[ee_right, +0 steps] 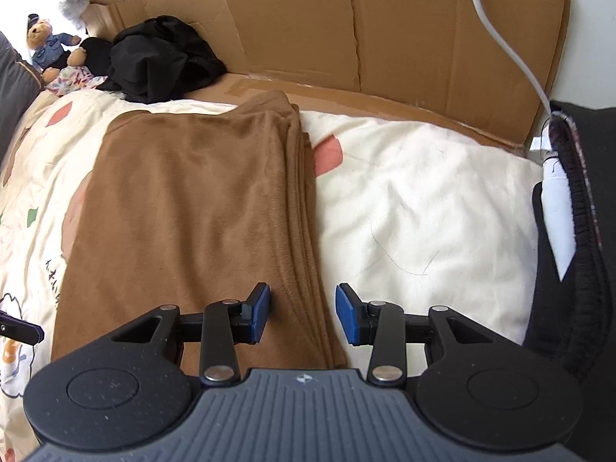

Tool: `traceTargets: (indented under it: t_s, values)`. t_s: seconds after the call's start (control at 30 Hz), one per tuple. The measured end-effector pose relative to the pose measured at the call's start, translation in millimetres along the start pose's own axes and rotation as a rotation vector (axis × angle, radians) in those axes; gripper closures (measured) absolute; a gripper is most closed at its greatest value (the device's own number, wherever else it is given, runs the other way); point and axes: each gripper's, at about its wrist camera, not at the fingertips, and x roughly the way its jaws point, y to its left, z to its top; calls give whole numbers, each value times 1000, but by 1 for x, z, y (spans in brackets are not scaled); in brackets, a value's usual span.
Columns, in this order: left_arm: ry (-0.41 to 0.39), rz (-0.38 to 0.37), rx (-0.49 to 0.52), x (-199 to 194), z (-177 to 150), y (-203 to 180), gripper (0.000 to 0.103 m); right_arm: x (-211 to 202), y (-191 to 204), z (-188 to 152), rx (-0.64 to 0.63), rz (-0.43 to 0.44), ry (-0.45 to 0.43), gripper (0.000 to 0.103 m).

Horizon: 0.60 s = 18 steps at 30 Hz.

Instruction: Fold clothes

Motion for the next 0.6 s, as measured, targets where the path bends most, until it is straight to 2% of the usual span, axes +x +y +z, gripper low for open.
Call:
traceTargets:
  t_s: [0.33,0.43,0.6]
  values:
    - [15,12,-8,-1,4,11,75,4,-18,-2,55,-6,-2,73]
    - [-8,16,-12,-9,8,14,70,-9,-21,2,81,19,-29,73]
    - [-56,26,-14,-22,22,16,70,-9,-7,18,35,38,-48,72]
